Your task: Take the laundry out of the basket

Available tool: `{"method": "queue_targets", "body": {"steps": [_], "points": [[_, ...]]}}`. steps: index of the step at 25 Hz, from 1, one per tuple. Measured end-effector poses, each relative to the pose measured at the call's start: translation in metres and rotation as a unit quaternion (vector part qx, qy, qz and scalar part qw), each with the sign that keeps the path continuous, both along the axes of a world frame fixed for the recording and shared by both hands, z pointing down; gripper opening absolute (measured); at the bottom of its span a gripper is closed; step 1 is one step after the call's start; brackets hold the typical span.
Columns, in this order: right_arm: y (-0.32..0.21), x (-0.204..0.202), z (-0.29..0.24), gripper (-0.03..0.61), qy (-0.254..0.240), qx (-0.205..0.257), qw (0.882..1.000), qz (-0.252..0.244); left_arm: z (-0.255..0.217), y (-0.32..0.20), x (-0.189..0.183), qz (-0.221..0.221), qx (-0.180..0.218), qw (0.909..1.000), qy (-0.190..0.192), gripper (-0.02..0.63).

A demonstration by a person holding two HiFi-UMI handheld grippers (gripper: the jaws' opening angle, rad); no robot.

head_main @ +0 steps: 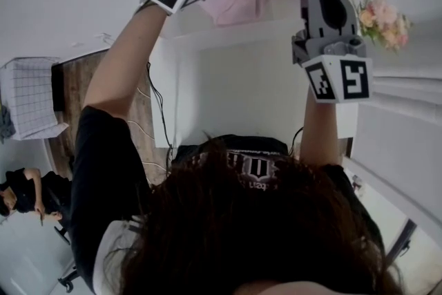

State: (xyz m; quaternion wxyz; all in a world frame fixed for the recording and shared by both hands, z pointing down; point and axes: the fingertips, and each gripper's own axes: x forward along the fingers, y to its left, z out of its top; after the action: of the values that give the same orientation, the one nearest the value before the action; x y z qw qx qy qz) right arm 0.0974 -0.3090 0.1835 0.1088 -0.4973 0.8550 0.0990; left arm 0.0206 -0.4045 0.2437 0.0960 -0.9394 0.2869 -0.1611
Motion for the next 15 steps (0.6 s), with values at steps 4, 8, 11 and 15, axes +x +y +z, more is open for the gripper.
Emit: {"method": "queue_targets", "body": {"steps": [4,8,11,15], "points": [[0.004,-0.006,-0.014,0.028,0.003,0.015,1.000,-0.006,-0.033,0.009,-0.002,-0.006,0.021,0.9994,0.026,0.012],[0.014,-0.011,-0.026,0.028,0.002,0.033,0.999,-0.014,-0.065,0.023,-0.005,-0.010,0.046,0.9981,0.040,0.012],[0.019,-0.014,-0.040,0.028,0.002,0.045,0.999,-0.019,-0.089,0.033,-0.012,-0.025,0.063,0.9968,0.044,0.012],[0.028,-0.019,-0.052,0.028,0.000,0.057,0.998,-0.026,-0.108,0.048,-0.023,-0.055,0.074,0.9945,0.050,0.012]]}}
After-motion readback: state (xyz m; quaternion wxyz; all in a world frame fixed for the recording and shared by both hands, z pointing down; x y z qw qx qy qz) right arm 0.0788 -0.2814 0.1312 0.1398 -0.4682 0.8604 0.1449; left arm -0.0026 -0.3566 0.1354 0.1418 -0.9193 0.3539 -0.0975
